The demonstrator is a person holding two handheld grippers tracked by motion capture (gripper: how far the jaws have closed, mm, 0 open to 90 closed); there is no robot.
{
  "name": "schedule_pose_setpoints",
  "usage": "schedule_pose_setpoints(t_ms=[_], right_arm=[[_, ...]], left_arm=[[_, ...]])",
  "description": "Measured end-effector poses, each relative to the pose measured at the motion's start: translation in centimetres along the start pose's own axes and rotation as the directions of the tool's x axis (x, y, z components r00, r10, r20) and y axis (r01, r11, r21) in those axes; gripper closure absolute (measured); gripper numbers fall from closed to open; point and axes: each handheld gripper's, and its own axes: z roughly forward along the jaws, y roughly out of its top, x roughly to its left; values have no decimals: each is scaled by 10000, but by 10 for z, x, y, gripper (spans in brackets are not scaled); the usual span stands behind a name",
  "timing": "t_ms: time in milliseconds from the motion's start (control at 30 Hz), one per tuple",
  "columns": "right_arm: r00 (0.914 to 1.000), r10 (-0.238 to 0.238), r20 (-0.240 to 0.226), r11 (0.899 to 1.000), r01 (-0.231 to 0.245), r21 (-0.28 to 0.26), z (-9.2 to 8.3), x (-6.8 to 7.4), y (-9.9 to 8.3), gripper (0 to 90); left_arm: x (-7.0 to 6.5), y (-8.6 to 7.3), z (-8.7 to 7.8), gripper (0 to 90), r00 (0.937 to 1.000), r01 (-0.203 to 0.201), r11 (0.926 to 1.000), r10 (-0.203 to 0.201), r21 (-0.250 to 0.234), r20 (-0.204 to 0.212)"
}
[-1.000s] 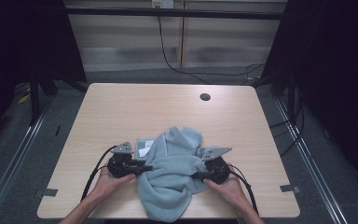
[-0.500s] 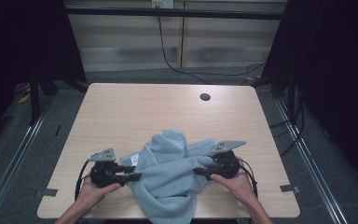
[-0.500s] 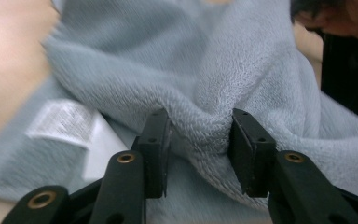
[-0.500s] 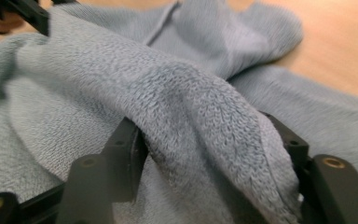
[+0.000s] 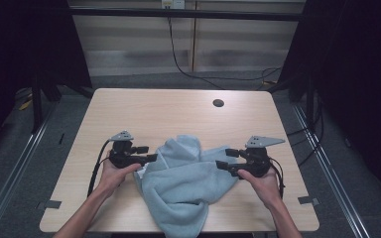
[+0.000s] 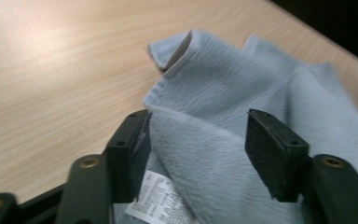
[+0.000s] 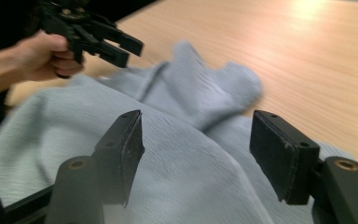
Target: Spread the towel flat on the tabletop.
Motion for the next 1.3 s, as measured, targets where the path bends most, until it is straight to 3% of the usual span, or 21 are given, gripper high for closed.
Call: schedule_pose_setpoints(t_ms=[67,100,167,267,333,367,400,533,567,600,633,667,700,733,767,933,1033,1200,1233,1267,1300], right_arm=[[9993,-122,359,9980,100,623,8,-6,-4,323],[9993,-122,359,9980,100,623,8,-6,-4,323],[9983,-77,583,9921,3,1258,23,-16,-12,291],[9972,22,747,9811,-166,1928,43,-30,-22,257],[9967,170,790,9745,-342,2219,54,-36,-27,249],[9961,143,866,9677,-356,2496,65,-40,-33,222],[9961,143,866,9677,-356,2496,65,-40,-33,222],[9912,-475,1235,9644,133,2642,72,-31,-38,217],[9812,-1193,1514,9579,736,2776,74,-24,-41,254],[9812,-1193,1514,9579,736,2776,74,-24,-41,254],[9811,-1278,1452,9554,825,2835,73,-20,-41,343],[9869,-1240,1032,9530,894,2895,70,-16,-40,568],[9869,-1240,1032,9530,894,2895,70,-16,-40,568],[9889,-1153,936,9539,839,2881,69,-14,-40,653],[9951,-845,504,9563,668,2848,69,-13,-41,778],[9986,-451,268,9632,364,2663,65,-18,-36,820],[9983,-327,474,9834,237,1800,51,-21,-18,824],[9947,-338,970,9946,239,1014,33,-25,12,827],[9935,-309,1094,9966,222,793,28,-26,22,827],[9900,-288,1381,9993,250,289,16,-30,44,828],[9896,-277,1411,9996,264,112,12,-31,52,828]], left_arm=[[1,1,11,371,9996,-186,9993,193,334,-216],[1,1,11,358,9996,-186,9993,193,334,-216],[0,1,20,351,9998,-119,9988,127,466,-157],[-6,-1,30,323,9979,-491,9932,534,1055,-377],[-8,-4,35,348,9970,-629,9918,674,1114,-371],[-11,-5,34,475,9953,-774,9918,829,1020,-508],[-12,-6,34,475,9956,-836,9913,874,1013,-344],[-18,-7,30,727,9916,-1268,9861,1290,1075,-137],[-19,-8,26,780,9915,-1289,9860,1300,1057,-30],[-19,-8,26,795,9915,-1289,9860,1300,1057,-30],[-18,-8,22,795,9937,-1124,9898,1116,880,140],[-17,-7,14,807,9949,-991,9930,978,636,228],[-17,-7,14,809,9949,-991,9930,978,636,228],[-16,-6,9,809,9957,-905,9949,894,456,251],[-15,-5,3,811,9962,-826,9961,817,297,293],[-17,-2,-23,813,9973,-526,9961,560,-702,479],[-18,4,-36,816,9976,-425,9910,491,-1273,489],[-12,21,-62,820,9995,-269,9786,301,-2040,129],[-11,27,-69,821,9996,-272,9739,281,-2256,8],[-9,39,-84,822,9993,-372,9634,352,-2654,-125],[-9,39,-84,823,9993,-372,9634,352,-2654,-125]])
